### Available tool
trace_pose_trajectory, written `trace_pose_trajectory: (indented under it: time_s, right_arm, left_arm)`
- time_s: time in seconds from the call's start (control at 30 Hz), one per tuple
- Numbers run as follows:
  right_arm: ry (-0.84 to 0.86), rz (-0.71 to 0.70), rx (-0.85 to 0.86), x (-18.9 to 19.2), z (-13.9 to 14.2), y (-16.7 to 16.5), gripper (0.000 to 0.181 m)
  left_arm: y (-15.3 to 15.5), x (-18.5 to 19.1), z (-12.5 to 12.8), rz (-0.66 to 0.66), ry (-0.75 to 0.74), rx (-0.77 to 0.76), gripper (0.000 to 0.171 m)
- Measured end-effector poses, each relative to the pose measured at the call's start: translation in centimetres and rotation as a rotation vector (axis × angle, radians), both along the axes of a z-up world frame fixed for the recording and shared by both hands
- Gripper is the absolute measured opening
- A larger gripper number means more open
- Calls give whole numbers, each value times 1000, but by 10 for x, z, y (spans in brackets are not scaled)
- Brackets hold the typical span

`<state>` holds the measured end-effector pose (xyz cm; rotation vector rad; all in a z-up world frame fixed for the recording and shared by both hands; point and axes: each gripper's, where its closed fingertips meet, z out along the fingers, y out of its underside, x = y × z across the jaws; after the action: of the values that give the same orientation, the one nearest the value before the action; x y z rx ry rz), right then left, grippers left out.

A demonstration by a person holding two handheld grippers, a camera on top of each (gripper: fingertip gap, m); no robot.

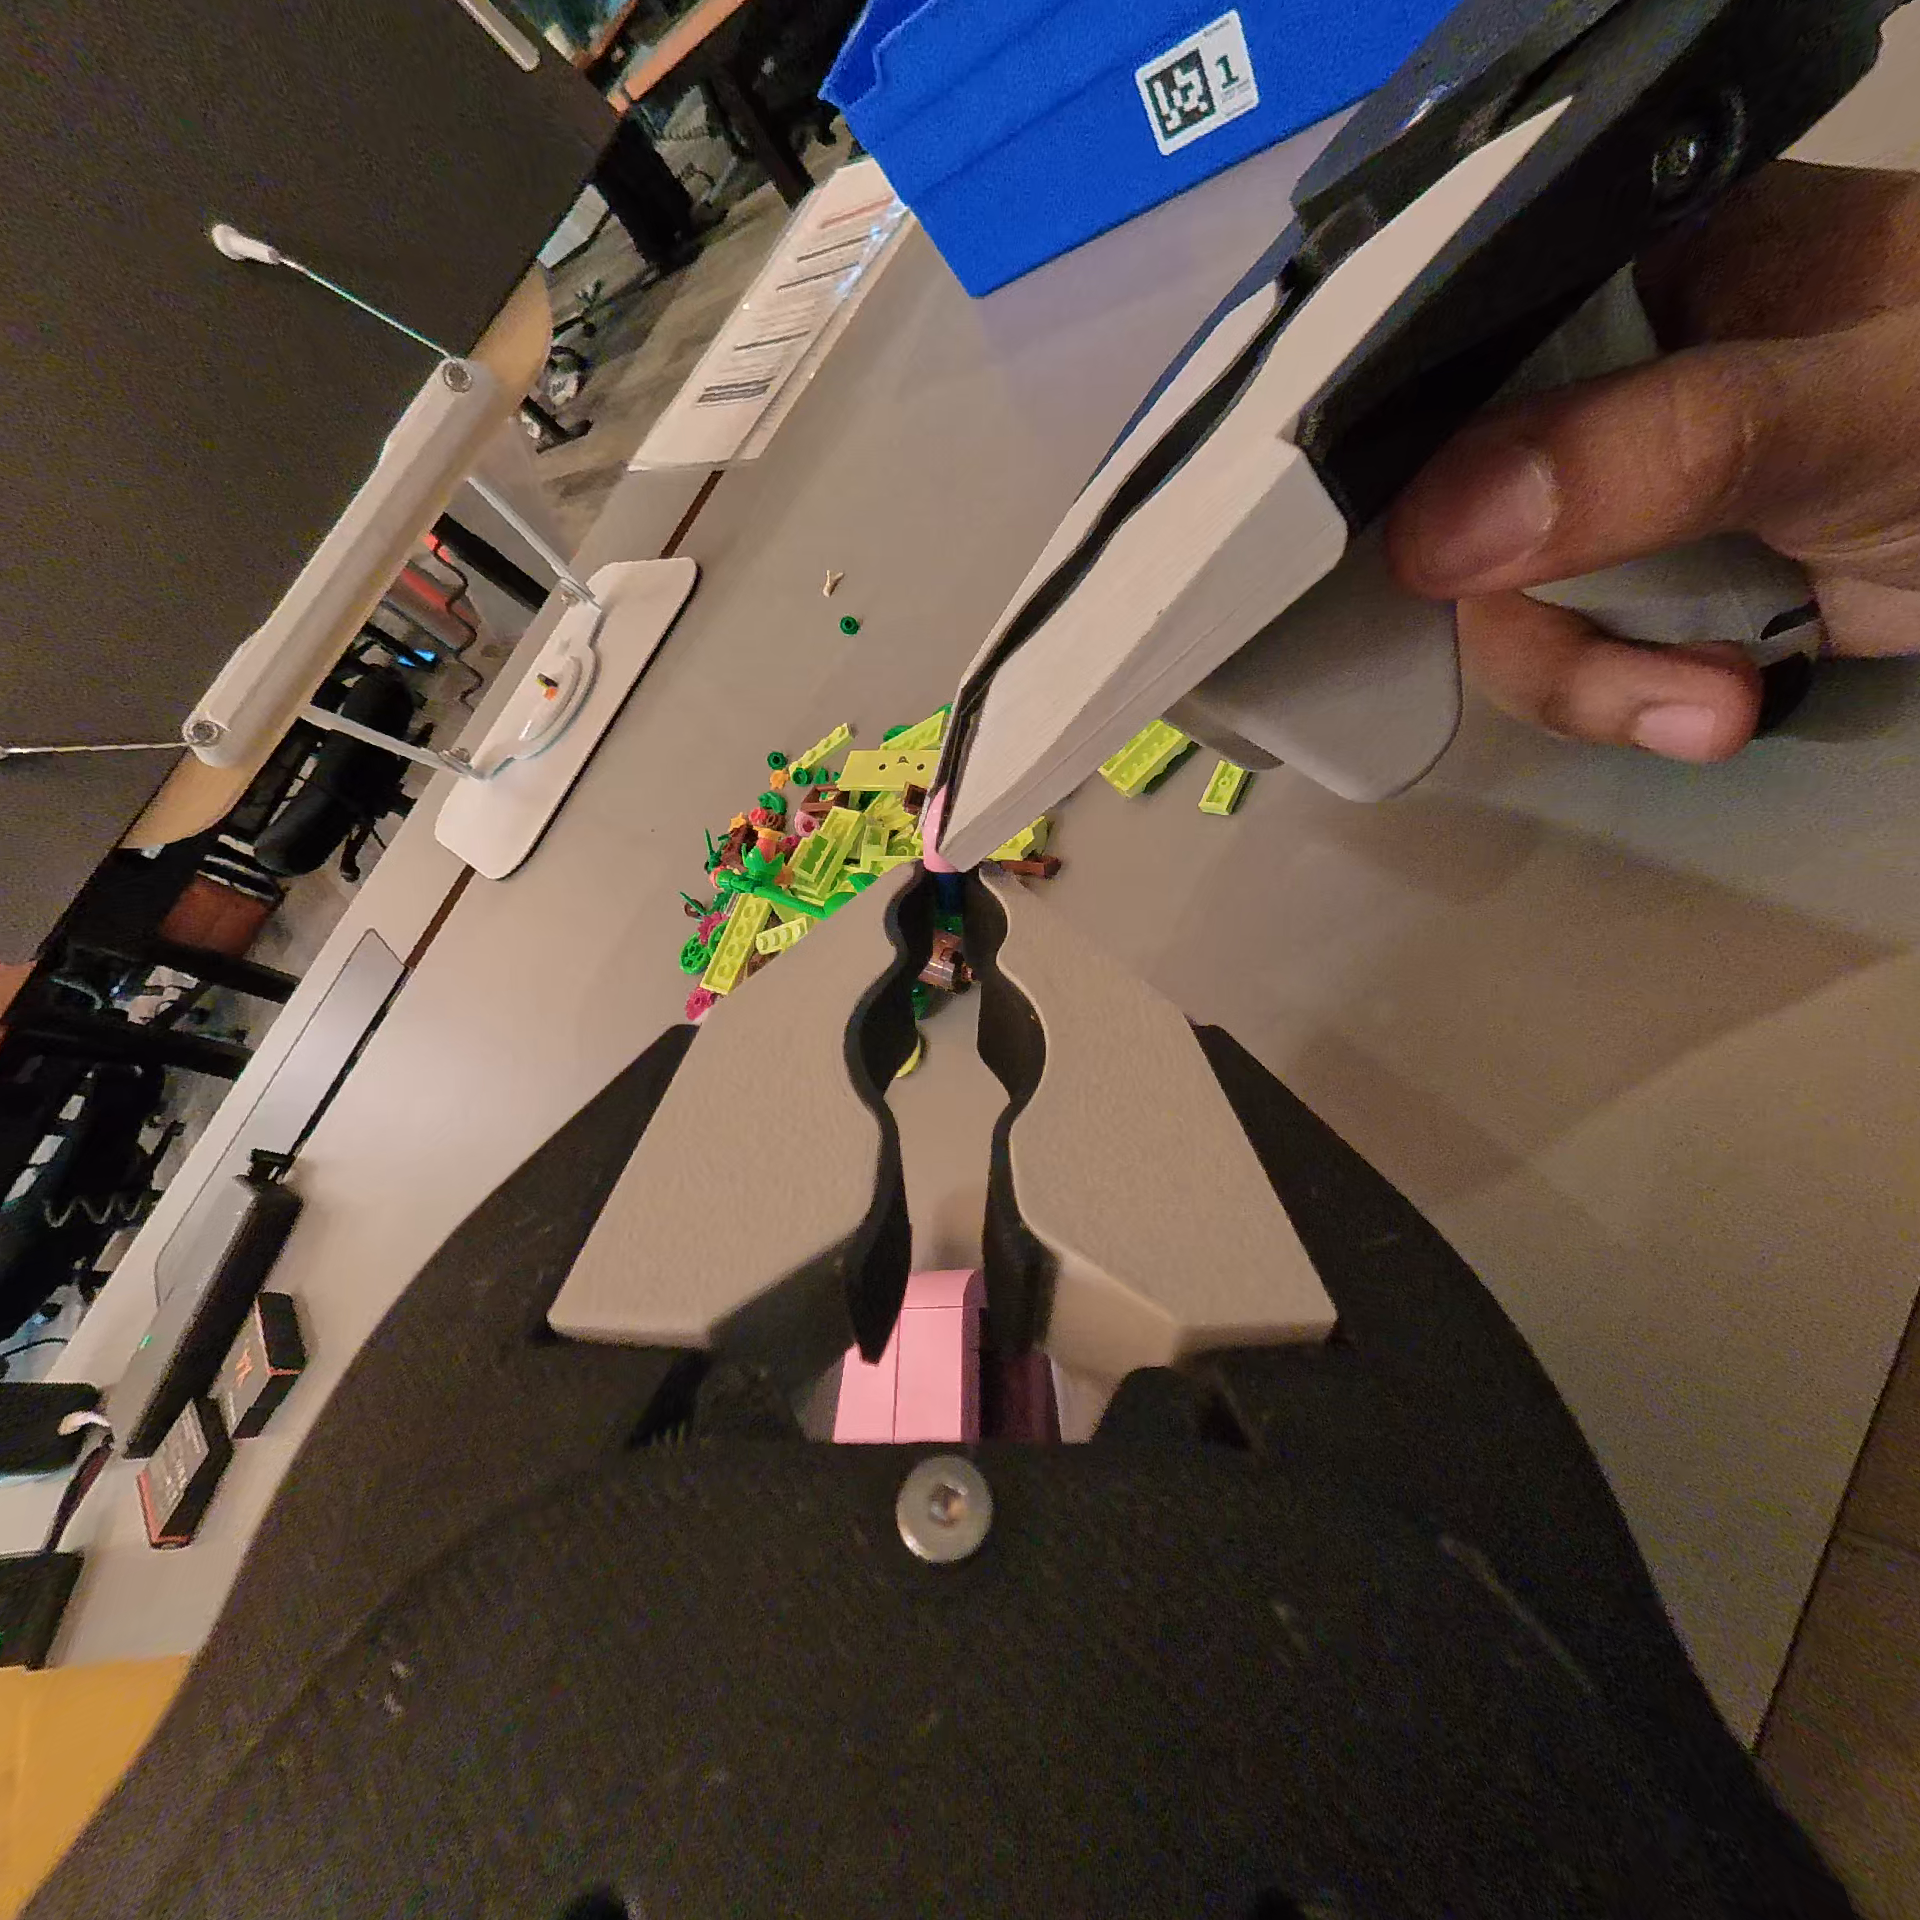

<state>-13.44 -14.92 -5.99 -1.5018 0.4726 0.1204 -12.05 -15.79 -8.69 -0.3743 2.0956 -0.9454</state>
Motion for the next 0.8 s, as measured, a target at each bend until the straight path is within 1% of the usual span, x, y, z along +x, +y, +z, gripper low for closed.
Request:
trace_pose_trajectory:
  time_s: [0.23,0.43,0.63,0.8]
  right_arm:
    - [0,-1,-1,0,0,0,4]
    - [-8,-17,-15,1,-2,1,4]
    - [-4,-19,-12,2,-1,1,5]
    - [8,-15,-24,3,-4,3,7]
  left_arm:
    - [0,1,0,6,-25,22,1]
    - [2,3,1,40,-70,69,0]
    - [1,3,0,47,-34,40,0]
    - [-1,3,-5,64,7,46,0]
